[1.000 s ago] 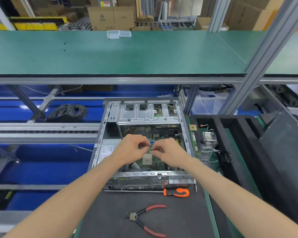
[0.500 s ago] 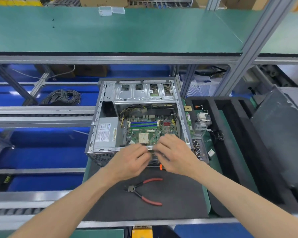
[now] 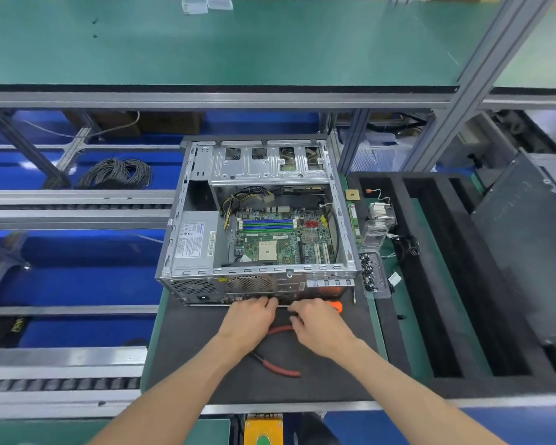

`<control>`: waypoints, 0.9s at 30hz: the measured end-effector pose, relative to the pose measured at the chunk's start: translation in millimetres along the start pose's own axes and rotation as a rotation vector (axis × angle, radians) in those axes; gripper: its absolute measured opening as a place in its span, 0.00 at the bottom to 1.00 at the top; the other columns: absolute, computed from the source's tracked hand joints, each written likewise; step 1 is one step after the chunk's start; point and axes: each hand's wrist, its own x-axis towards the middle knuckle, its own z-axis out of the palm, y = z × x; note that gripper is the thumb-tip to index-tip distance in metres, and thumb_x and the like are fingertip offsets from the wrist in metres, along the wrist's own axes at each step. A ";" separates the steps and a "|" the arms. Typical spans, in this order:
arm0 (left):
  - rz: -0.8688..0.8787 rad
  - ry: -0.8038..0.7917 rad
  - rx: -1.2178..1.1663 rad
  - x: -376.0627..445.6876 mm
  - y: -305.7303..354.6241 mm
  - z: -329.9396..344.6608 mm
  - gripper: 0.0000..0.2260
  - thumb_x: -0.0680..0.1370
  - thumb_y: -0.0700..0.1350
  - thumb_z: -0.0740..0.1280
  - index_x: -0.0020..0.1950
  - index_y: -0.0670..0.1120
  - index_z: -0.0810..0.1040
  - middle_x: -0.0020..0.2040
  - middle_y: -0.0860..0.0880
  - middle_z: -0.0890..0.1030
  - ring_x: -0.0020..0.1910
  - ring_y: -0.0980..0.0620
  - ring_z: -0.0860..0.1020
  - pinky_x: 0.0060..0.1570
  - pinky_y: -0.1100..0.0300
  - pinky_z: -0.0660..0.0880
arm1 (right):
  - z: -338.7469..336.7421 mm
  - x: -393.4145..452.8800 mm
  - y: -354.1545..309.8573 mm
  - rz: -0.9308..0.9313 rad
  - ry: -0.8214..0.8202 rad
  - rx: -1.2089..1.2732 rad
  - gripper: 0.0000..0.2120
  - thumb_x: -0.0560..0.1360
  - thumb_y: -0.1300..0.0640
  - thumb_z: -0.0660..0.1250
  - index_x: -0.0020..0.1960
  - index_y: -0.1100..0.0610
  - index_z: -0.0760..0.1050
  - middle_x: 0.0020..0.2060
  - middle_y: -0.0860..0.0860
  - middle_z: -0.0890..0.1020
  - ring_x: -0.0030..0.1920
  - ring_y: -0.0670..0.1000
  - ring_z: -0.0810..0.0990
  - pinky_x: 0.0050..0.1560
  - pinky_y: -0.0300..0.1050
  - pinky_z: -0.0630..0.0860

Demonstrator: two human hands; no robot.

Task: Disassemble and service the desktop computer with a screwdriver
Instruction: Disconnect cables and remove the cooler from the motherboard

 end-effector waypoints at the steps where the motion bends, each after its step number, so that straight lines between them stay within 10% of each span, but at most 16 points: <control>1: -0.010 -0.005 -0.004 1.2 1.6 1.2 0.18 0.53 0.44 0.83 0.34 0.49 0.78 0.26 0.51 0.76 0.21 0.52 0.76 0.17 0.62 0.67 | 3.3 0.6 -0.1 0.028 -0.001 0.038 0.13 0.80 0.54 0.60 0.60 0.55 0.79 0.54 0.54 0.82 0.55 0.59 0.80 0.51 0.52 0.77; 10: -0.050 0.154 -0.098 -1.2 -0.3 9.2 0.13 0.66 0.45 0.82 0.38 0.48 0.78 0.27 0.52 0.77 0.23 0.50 0.76 0.20 0.61 0.69 | 10.3 -2.6 -5.6 0.188 0.059 0.151 0.15 0.82 0.51 0.58 0.47 0.55 0.82 0.44 0.56 0.83 0.49 0.60 0.80 0.38 0.47 0.68; 18: -0.088 0.214 -0.171 -5.7 1.7 -3.5 0.09 0.73 0.45 0.77 0.41 0.47 0.77 0.28 0.53 0.77 0.23 0.49 0.76 0.19 0.60 0.67 | 11.2 -13.3 -17.5 0.137 0.124 0.146 0.12 0.84 0.48 0.55 0.50 0.53 0.73 0.49 0.55 0.82 0.51 0.62 0.78 0.46 0.54 0.73; 27: -0.045 0.340 -0.366 -23.9 5.6 -15.7 0.05 0.81 0.50 0.62 0.49 0.50 0.75 0.35 0.55 0.81 0.32 0.53 0.80 0.24 0.58 0.72 | 14.4 -33.1 -28.6 0.034 0.327 0.785 0.17 0.83 0.42 0.55 0.42 0.47 0.76 0.28 0.50 0.79 0.32 0.48 0.78 0.40 0.45 0.74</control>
